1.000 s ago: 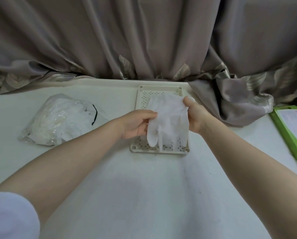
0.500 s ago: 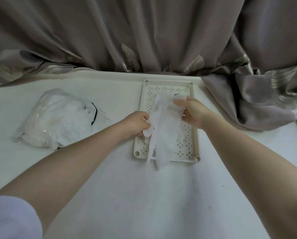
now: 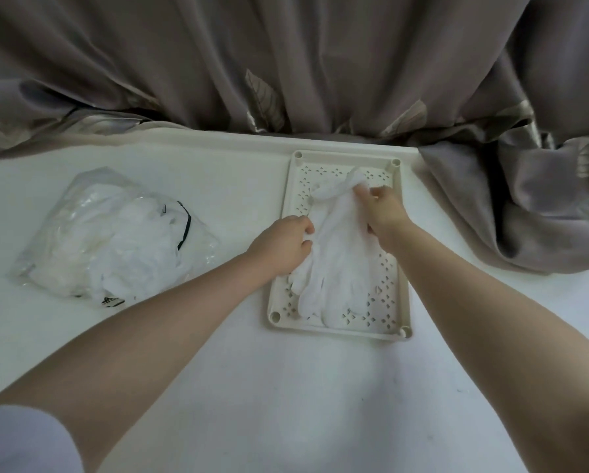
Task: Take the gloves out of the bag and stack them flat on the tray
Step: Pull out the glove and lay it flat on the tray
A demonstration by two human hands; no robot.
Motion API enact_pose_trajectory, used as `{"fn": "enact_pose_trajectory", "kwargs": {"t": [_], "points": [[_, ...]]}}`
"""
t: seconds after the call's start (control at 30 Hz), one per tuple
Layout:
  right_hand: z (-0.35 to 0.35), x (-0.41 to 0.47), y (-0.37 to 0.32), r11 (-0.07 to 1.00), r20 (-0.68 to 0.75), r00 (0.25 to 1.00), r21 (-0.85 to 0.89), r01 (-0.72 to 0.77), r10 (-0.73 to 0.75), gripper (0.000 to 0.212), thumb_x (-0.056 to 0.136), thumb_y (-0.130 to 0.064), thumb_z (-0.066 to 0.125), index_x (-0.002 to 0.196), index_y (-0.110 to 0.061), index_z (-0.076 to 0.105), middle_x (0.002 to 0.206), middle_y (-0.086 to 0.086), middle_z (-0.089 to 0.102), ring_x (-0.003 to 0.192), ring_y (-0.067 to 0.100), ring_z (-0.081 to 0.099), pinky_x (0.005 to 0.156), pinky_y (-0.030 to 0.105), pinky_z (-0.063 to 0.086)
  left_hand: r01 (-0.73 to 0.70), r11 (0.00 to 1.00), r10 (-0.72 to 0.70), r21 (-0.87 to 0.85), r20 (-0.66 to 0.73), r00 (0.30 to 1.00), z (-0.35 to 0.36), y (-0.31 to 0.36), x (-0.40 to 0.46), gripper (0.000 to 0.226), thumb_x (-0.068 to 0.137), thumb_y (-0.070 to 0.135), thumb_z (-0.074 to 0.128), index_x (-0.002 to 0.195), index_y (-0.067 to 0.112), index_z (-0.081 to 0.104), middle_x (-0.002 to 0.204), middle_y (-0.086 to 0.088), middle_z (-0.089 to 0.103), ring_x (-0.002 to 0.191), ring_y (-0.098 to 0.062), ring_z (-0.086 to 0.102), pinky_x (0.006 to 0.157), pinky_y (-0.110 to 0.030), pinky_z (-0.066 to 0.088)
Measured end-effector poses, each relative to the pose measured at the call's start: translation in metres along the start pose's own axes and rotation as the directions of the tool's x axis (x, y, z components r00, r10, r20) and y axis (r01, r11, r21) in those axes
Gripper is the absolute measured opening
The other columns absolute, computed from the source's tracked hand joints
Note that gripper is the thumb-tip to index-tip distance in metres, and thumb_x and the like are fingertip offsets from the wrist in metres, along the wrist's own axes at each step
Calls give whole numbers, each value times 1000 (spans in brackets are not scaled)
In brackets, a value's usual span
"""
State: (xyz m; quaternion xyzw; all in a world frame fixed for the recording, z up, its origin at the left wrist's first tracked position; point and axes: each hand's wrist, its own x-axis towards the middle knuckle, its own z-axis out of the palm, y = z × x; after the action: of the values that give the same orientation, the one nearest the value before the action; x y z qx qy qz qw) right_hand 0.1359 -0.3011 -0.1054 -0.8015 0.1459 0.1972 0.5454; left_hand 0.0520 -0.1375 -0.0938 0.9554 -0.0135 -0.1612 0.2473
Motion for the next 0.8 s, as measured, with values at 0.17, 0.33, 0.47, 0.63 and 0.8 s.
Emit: {"fn": "enact_pose_trajectory", "kwargs": {"t": [0.17, 0.33, 0.47, 0.63, 0.8], "points": [[-1, -5, 10, 999, 1, 999, -33, -35, 35, 30, 88, -31, 62, 106, -15, 43, 96, 10, 60, 83, 27, 61, 70, 41, 54, -6, 951, 21, 311, -45, 999, 4, 4, 3, 37, 98, 27, 42, 133, 18, 47, 129, -2, 53, 123, -21, 40, 100, -34, 24], [-4, -9, 7, 972, -7, 972, -28, 235, -235, 32, 83, 9, 38, 84, -22, 40, 87, 1, 50, 75, 19, 49, 64, 32, 45, 29, 931, -10, 364, -56, 998, 6, 0, 7, 34, 95, 19, 44, 129, 20, 50, 123, 2, 55, 125, -18, 35, 100, -36, 17], [-6, -8, 9, 970, 95, 972, -92, 223, -214, 42, 92, 8, 32, 108, -16, 64, 114, 0, 59, 82, 16, 56, 64, 17, 44, 49, 918, -22, 394, -75, 997, 9, -3, 8, 34, 90, 7, 46, 120, 18, 57, 112, 2, 58, 120, -18, 36, 88, -35, 9], [-5, -7, 6, 930, -157, 966, -338, 144, -207, 47, 91, -20, 60, 131, -10, 38, 133, 10, 44, 110, 29, 53, 87, 36, 44, 26, 927, 16, 375, -108, 994, 15, 0, 2, 51, 83, 4, 48, 131, 20, 42, 116, 0, 53, 119, -20, 35, 96, -37, 13], [3, -20, 4, 684, 0, 843, -584, 437, -538, 29, 90, -31, 60, 71, -15, 46, 76, -1, 50, 68, 17, 45, 63, 30, 32, -122, 940, 171, 319, -130, 977, 10, 4, -2, 37, 85, 14, 49, 120, 24, 57, 121, -1, 41, 121, -20, 33, 97, -34, 8]]}}
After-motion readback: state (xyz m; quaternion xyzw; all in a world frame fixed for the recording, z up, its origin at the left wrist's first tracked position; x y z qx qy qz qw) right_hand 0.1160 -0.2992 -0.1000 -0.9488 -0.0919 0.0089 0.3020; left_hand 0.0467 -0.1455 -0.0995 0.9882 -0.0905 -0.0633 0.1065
